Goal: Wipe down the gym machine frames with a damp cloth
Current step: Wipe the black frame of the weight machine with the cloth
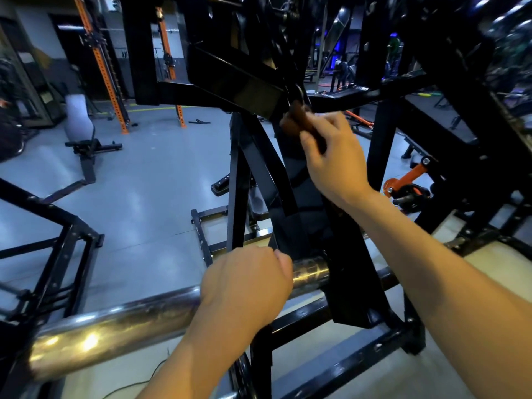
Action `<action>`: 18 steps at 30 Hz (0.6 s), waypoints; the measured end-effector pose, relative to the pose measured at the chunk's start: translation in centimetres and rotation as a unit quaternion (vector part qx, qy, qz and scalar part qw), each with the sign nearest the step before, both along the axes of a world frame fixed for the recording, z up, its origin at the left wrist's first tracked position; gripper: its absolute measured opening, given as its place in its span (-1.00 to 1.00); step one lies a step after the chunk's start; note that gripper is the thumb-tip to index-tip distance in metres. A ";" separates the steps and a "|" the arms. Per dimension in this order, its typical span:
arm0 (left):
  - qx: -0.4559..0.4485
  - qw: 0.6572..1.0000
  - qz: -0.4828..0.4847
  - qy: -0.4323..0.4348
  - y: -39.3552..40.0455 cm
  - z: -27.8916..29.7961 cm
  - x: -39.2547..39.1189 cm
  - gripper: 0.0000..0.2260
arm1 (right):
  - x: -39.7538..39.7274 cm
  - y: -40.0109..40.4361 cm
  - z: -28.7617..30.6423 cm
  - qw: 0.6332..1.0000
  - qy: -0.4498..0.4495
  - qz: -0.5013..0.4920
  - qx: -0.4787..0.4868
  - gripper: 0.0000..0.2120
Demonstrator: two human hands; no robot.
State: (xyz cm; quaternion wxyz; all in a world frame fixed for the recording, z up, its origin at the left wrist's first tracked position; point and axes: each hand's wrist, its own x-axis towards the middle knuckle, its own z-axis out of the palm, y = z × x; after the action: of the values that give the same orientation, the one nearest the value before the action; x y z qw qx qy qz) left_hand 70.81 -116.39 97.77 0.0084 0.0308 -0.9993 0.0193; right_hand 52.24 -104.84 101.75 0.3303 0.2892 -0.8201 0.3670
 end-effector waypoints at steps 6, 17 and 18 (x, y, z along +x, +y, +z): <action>0.026 1.000 0.013 0.006 0.4 0.0 0.1 -0.83 | 0.7 2.2 -1.3 0.996 -0.063 -0.039 -0.057 -0.66; -0.012 1.000 0.001 -0.009 0.5 0.1 0.2 -0.88 | 3.7 4.6 -5.3 0.991 -0.081 -0.061 -0.087 -0.66; -0.011 1.000 0.000 -0.009 0.5 0.0 0.2 -0.89 | 3.4 4.2 -4.9 0.990 -0.086 -0.067 -0.090 -0.66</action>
State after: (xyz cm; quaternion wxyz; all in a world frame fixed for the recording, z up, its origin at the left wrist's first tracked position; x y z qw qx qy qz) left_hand 71.01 -115.92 97.80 -0.0002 0.0310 -0.9991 0.0306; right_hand 55.63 -100.64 96.83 0.3065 0.1703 -0.8266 0.4402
